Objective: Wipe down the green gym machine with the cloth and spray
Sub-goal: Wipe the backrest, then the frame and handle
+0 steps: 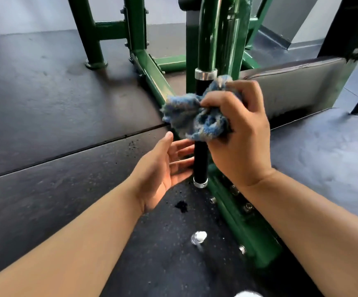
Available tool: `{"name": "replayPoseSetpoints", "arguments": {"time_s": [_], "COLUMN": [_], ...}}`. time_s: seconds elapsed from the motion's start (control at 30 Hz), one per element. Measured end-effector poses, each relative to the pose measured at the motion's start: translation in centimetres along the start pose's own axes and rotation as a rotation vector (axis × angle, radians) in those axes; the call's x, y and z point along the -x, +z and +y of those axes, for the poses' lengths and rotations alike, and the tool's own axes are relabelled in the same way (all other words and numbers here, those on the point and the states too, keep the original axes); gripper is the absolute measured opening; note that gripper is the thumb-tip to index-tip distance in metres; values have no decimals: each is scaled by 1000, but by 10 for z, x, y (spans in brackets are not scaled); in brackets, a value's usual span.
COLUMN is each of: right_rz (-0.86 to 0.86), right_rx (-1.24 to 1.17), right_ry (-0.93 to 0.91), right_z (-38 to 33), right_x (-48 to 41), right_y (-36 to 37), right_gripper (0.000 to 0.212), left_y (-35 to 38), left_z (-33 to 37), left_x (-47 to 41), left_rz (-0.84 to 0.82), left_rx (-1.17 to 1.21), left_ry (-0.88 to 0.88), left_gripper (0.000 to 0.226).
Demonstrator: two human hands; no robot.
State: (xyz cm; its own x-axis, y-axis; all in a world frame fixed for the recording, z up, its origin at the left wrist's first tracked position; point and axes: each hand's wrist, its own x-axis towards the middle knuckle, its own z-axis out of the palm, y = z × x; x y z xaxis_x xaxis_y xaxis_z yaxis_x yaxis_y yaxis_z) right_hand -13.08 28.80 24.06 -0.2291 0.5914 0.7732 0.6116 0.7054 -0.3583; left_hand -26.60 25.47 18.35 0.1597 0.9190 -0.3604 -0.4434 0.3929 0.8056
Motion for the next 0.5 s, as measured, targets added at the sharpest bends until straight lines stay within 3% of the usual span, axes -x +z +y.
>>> {"name": "replayPoseSetpoints", "arguments": {"time_s": [0.1,0.27,0.37,0.43,0.5], "right_rz": [-165,-598,-413,-260,-225], "right_rx": [-4,128,78,-108,-409], "right_ry": [7,148,346,548,855], "right_z": [16,52,58,40,25], "right_x": [50,138,104,78,72], "right_y": [4,-2,-12,-15,-11], "right_gripper": [25,21,27,29,23], "left_y": [-3,-7,-7,-8,-7], "left_z": [-5,-15,-21,-22,-20], "left_x": [3,9,6,9,13], "left_rz": [-4,-52,62,187,208], "left_rx": [109,213,87,-53,-116], "left_ry": [-61,-86,-38,-27,-36], "left_gripper": [47,50,38,32,29]}}
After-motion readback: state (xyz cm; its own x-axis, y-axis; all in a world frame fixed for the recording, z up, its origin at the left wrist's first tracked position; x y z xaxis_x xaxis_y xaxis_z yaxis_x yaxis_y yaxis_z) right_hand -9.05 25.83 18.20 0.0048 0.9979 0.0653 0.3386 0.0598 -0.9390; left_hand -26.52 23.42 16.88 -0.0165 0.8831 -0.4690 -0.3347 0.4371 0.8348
